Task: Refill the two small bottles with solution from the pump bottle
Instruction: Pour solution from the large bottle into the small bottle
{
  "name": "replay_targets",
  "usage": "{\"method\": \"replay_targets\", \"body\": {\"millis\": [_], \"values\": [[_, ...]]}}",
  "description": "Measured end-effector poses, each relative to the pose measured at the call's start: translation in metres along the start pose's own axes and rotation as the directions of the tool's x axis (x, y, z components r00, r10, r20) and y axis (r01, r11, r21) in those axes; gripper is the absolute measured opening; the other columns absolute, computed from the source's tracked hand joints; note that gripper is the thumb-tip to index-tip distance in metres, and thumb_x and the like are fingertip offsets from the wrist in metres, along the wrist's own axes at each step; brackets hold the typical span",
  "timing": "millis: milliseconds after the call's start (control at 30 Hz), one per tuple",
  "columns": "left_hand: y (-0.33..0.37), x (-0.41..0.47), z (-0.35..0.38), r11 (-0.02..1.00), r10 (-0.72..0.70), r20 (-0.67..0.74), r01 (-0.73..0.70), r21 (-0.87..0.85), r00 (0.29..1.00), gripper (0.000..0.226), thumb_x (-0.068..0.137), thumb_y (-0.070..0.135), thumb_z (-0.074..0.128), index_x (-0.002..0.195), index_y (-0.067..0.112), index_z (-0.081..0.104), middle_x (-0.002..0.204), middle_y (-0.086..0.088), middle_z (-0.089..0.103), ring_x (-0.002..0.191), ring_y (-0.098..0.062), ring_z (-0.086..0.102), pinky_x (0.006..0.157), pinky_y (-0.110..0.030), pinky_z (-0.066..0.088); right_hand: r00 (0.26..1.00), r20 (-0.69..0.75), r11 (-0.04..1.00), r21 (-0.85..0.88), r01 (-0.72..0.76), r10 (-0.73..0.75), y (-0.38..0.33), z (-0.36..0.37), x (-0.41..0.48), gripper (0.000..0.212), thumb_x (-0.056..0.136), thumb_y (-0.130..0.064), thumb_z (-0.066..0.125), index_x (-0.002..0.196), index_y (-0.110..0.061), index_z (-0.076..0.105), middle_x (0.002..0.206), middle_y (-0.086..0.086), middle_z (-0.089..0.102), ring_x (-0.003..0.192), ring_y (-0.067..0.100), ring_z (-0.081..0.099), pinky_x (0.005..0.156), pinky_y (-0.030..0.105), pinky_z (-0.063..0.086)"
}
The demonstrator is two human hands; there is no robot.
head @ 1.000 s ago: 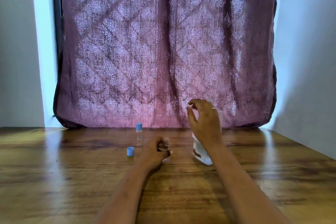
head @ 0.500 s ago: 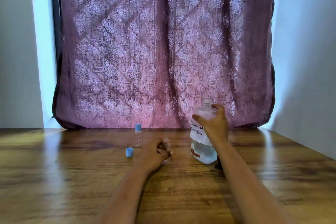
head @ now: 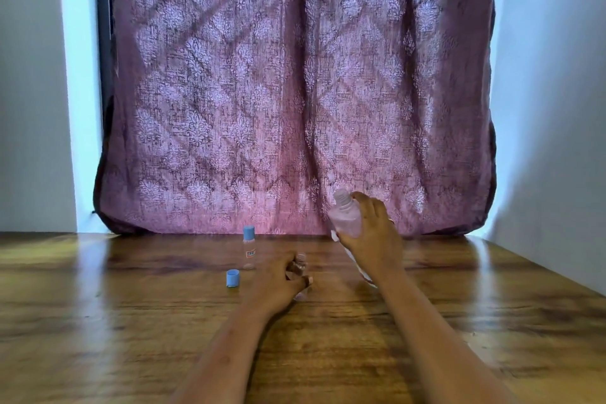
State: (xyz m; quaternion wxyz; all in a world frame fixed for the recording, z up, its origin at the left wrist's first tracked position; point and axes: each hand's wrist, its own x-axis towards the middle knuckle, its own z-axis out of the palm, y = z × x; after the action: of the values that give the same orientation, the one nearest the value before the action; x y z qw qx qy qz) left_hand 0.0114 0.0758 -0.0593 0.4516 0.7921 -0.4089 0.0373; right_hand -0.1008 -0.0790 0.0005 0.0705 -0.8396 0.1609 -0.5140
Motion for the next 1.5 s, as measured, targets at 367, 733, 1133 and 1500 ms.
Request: {"method": "replay_targets", "body": {"millis": [367,733,1133,1500], "values": [[0.006,-0.001,-0.001,1.0,-0.002,0.009,0.002,-0.003,1.0,0.039,0.083,0.033,0.07,0.119,0.023,0.059,0.098,0.013,0.062,0.085,-0.001,0.055,0.063,-0.004,0.032,0.976,0.182,0.974,-0.17,0.152,-0.12,-0.003,0.008,-0.007,0.072,0.073,-0.034,0.076,0.135,-0.025,0.041,0.129,0.006,0.048,0.1,0.027,0.057,0.073,0.036,0.05],[0.0,0.001,-0.004,0.998,-0.064,-0.008,0.064,0.01,0.998,0.055,0.084,0.031,0.07,0.133,0.016,0.051,0.118,0.004,0.062,0.098,-0.005,0.053,0.086,-0.019,0.039,0.939,0.285,0.929,-0.255,0.268,-0.193,-0.006,0.015,-0.012,0.067,0.069,-0.032,0.076,0.127,-0.03,0.045,0.124,0.004,0.051,0.094,0.026,0.059,0.068,0.035,0.052],[-0.004,0.003,-0.005,0.993,-0.102,-0.035,0.104,0.056,0.994,0.049,0.083,0.036,0.069,0.128,0.021,0.054,0.116,0.007,0.062,0.111,-0.015,0.058,0.097,-0.032,0.045,0.908,0.366,0.893,-0.311,0.324,-0.202,-0.005,0.02,-0.015,0.066,0.077,-0.035,0.071,0.135,-0.031,0.038,0.136,0.006,0.044,0.105,0.027,0.057,0.08,0.036,0.05],[0.0,0.0,-0.008,0.994,-0.09,-0.034,0.092,0.054,0.995,0.048,0.083,0.036,0.069,0.127,0.023,0.056,0.117,0.005,0.065,0.107,-0.015,0.06,0.097,-0.039,0.048,0.884,0.423,0.873,-0.333,0.356,-0.2,-0.005,0.021,-0.017,0.066,0.08,-0.033,0.068,0.137,-0.032,0.035,0.137,0.004,0.042,0.105,0.026,0.057,0.082,0.036,0.048]]}}
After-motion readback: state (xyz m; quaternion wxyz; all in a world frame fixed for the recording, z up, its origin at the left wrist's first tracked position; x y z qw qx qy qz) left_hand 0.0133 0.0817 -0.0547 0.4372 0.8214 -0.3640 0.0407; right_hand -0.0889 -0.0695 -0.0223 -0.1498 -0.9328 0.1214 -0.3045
